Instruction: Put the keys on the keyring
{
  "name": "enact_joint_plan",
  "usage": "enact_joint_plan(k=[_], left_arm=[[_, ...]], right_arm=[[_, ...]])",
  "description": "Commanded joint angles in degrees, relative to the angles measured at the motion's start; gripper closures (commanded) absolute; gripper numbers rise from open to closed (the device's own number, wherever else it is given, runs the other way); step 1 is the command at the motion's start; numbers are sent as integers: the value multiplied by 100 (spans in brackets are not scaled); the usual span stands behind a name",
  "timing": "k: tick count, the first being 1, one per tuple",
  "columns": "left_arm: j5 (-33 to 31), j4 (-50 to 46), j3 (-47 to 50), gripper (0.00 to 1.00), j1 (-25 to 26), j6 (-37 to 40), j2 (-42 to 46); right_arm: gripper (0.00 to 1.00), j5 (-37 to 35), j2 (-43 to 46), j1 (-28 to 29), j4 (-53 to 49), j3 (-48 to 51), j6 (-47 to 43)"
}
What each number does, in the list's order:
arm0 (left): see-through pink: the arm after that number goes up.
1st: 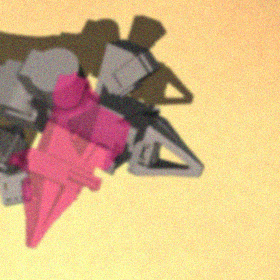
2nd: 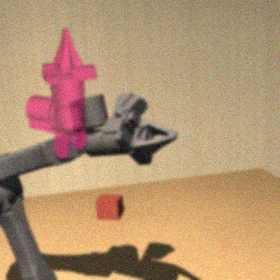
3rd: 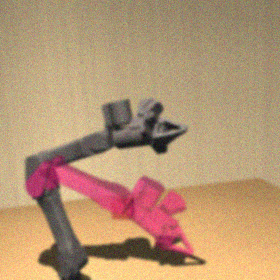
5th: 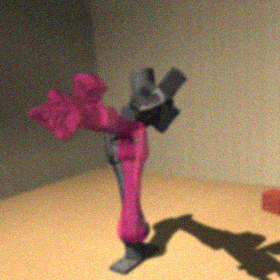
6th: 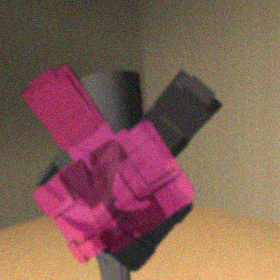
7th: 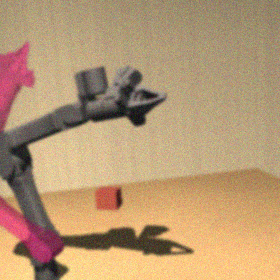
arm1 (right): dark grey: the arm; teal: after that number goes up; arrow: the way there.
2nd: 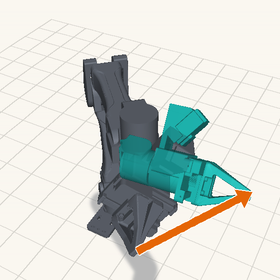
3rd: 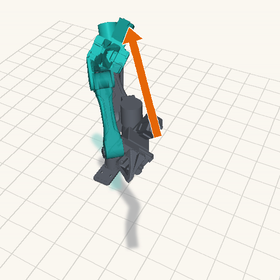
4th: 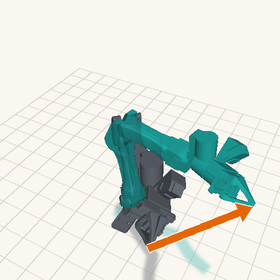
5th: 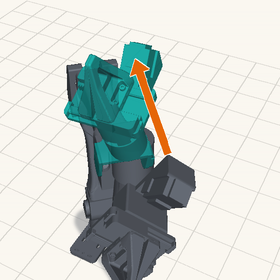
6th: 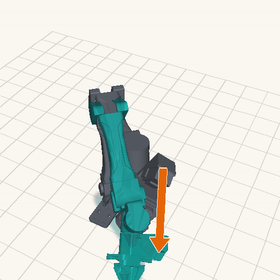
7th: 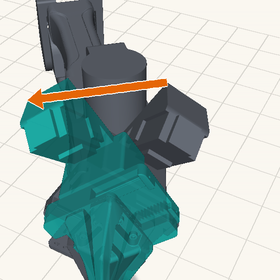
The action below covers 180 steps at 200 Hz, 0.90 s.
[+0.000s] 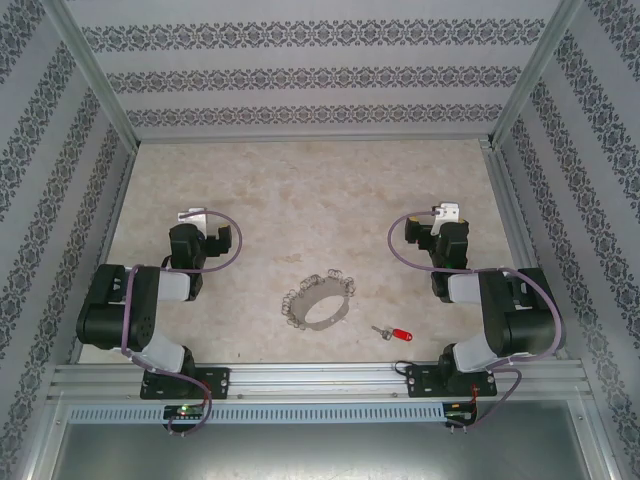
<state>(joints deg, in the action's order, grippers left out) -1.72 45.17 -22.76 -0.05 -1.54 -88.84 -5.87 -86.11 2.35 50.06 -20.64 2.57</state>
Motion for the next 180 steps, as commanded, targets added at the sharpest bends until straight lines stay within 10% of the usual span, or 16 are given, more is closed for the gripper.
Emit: enact_joint_plan(k=[1, 135, 180], left_arm=[[-22, 260, -88, 0, 41, 79, -55], [71, 224, -106, 0, 23, 103, -20], [-126, -2177, -1181, 1, 80, 61, 753]], right_arm=[[2, 115, -64, -68, 222, -115, -77], [2, 182, 83, -157, 299, -49, 24], [2, -207, 1678, -185, -1678, -386, 545]])
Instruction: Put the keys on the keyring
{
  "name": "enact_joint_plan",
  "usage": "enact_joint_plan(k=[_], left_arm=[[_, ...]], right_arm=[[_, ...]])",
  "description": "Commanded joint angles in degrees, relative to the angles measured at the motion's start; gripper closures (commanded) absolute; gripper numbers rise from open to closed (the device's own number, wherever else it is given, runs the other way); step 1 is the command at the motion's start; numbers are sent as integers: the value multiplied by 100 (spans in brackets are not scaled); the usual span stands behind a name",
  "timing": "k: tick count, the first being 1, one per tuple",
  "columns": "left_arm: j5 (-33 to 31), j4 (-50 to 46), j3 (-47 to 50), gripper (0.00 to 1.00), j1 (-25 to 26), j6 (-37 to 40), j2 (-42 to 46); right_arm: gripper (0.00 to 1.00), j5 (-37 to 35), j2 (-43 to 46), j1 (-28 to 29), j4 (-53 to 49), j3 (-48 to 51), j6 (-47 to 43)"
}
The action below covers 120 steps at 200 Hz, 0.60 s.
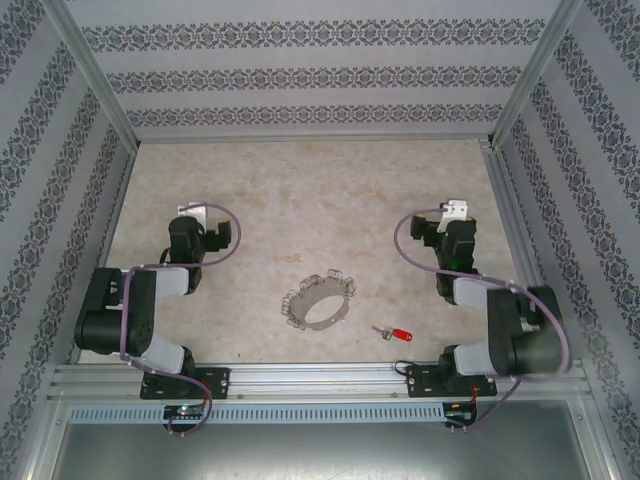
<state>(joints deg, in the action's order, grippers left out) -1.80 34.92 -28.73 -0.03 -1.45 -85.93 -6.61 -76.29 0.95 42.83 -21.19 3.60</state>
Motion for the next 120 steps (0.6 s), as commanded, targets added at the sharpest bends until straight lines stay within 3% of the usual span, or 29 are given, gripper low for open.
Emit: enact_joint_plan(k=[1, 41, 62, 94, 120], left_arm=[[-118, -1188, -600, 2, 80, 42, 476], [307, -2680, -1444, 4, 256, -715, 983], [727, -3326, -1816, 4, 544, -989, 1106], [1336, -3894, -2021, 4, 1302, -1004, 1262], [1830, -4471, -2186, 4, 2042, -575, 1266]], right_arm=[[2, -105, 722, -48, -988, -337, 472], [2, 968, 1209, -261, -2684, -1037, 1844], [2, 1829, 1246, -262, -2824, -1120, 2053], [2, 2579, 1405, -262, -3104, -1135, 2532], [2, 2895, 1496, -288, -3384, -1142, 3152]])
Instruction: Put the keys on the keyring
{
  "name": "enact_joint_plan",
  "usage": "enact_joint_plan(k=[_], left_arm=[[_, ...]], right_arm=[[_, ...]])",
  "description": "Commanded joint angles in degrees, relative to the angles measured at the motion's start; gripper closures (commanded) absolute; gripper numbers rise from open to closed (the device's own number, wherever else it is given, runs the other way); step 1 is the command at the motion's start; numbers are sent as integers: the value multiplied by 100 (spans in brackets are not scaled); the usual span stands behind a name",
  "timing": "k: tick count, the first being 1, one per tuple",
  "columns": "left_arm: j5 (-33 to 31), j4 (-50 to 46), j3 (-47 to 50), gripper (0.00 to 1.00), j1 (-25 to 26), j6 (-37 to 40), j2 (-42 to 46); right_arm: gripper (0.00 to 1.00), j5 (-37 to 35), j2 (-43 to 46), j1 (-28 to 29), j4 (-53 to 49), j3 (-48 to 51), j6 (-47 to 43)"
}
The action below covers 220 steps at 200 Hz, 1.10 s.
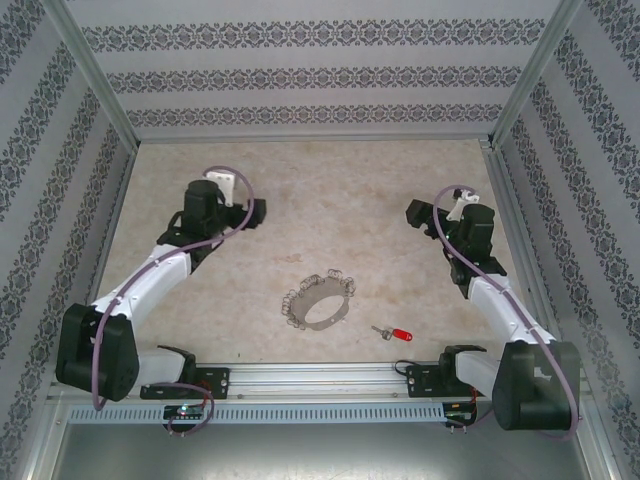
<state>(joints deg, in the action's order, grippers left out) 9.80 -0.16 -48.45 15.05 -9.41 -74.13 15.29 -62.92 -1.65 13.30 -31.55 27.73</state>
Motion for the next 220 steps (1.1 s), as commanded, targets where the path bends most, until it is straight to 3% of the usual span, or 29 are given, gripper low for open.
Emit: enact_joint_plan(k=[1, 60, 99, 129, 170, 220], left_arm=[[675, -983, -216, 4, 565, 233, 84], [1199, -2081, -550, 10, 1744, 777, -238], [1238, -2712, -1143, 22, 2503, 1309, -1045], [1234, -2576, -1377, 31, 2963, 1405, -1667], [1247, -2416, -1531, 51, 3286, 1449, -2142], [1337, -2041, -1615, 59, 3391, 1485, -2489]], right_arm=[[2, 717, 153, -28, -459, -119, 741], [2, 1725, -137, -20, -860, -79, 1189], [2, 1608, -54, 111, -1315, 38, 1366], [8, 1363, -168, 438, -1697, -35, 1506], [8, 1176, -373, 706, -1638, 96, 1604], [8, 1179, -689, 718, -1541, 79, 1561]])
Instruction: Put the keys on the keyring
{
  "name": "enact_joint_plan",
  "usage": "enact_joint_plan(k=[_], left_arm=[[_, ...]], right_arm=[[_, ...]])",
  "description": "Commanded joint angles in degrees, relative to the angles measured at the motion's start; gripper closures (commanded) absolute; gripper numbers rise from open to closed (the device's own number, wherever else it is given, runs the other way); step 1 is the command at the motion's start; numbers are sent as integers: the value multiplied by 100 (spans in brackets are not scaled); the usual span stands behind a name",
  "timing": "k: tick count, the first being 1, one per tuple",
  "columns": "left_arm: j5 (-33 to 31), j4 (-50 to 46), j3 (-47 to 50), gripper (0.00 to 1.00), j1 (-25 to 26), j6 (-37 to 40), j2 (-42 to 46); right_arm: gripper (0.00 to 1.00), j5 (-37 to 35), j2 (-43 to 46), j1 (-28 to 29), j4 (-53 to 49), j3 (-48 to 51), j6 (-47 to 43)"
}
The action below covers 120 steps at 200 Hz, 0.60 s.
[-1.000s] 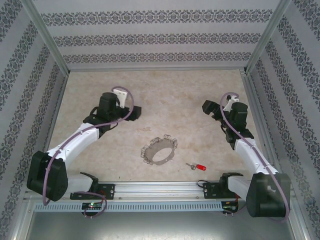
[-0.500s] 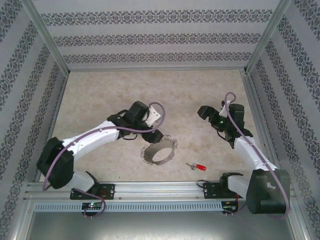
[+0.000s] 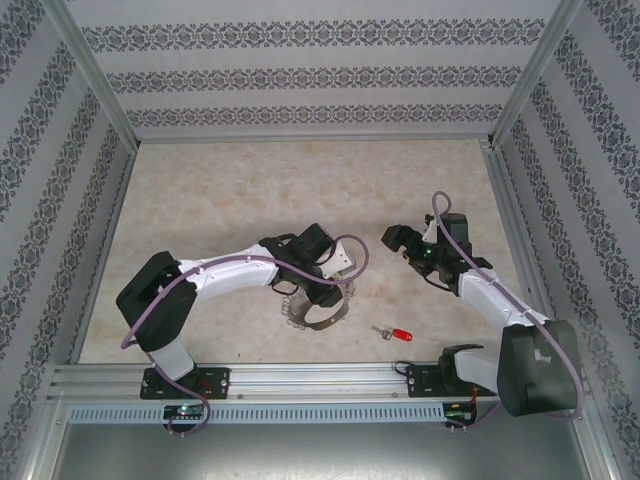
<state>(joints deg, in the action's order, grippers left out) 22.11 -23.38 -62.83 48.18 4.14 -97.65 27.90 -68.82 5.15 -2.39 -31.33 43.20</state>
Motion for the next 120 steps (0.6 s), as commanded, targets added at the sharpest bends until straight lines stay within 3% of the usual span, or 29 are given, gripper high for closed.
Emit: enact_joint_plan(k=[1, 32, 120], left_arm=[[108, 285, -177, 59, 77, 130, -143], [183, 532, -186, 70, 77, 170, -332], [368, 812, -333, 74, 75, 230, -734]], right_arm=[[8, -83, -107, 39, 28, 57, 13], [8, -63, -260, 30, 65, 17, -5], [8, -13, -419, -24, 42, -75, -66]])
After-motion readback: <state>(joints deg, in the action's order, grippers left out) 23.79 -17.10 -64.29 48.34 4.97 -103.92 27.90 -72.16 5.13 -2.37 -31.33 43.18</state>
